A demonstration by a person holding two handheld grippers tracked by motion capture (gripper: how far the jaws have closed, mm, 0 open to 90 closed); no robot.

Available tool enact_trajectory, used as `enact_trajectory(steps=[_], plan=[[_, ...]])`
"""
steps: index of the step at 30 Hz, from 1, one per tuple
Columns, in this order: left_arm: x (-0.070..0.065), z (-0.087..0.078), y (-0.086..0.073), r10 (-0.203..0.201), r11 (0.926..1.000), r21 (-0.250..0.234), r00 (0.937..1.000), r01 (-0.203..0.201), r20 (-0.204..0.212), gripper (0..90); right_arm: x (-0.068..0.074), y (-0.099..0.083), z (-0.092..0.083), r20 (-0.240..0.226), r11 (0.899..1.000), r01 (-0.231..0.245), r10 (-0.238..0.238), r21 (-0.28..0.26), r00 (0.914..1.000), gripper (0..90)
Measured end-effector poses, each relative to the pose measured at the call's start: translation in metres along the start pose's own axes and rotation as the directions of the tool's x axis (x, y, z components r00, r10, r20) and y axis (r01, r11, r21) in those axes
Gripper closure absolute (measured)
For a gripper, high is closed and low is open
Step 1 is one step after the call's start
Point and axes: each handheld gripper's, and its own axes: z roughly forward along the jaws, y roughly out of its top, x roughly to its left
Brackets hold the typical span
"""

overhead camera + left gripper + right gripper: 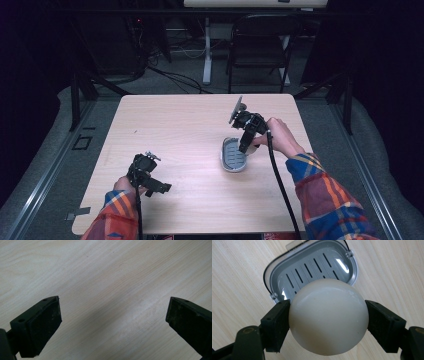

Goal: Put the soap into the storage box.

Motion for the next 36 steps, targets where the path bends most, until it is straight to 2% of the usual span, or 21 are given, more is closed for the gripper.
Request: enact_trajectory(steps=[22,31,34,36], plan=[[0.0,0.001,0.0,-0.002,1.0,0.004,1.0,0.002,0.001,0.1,0.012,0.026,0.026,-0.026,0.999,0.04,-0.039,0.014,0.9989,23.4],[0.0,0.0,0.0,0.004,1.0,0.008,1.0,-0.004,0.001,0.2,0.018,0.028,0.043,-0.012,0.998,0.057,-0.057,0.011,0.9983,23.4],[0.0,0.0,0.0,0.0,1.0,0.009,1.0,0.0,0.001,0.2,0.018,0.027,0.048,-0.021,0.998,0.06,-0.059,0.019,0.998,23.3],[0.0,0.001,0.0,0.003,1.0,0.009,1.0,-0.003,0.001,0.2,0.018,0.026,0.05,-0.025,0.999,0.045,-0.045,0.009,0.9987,23.3]])
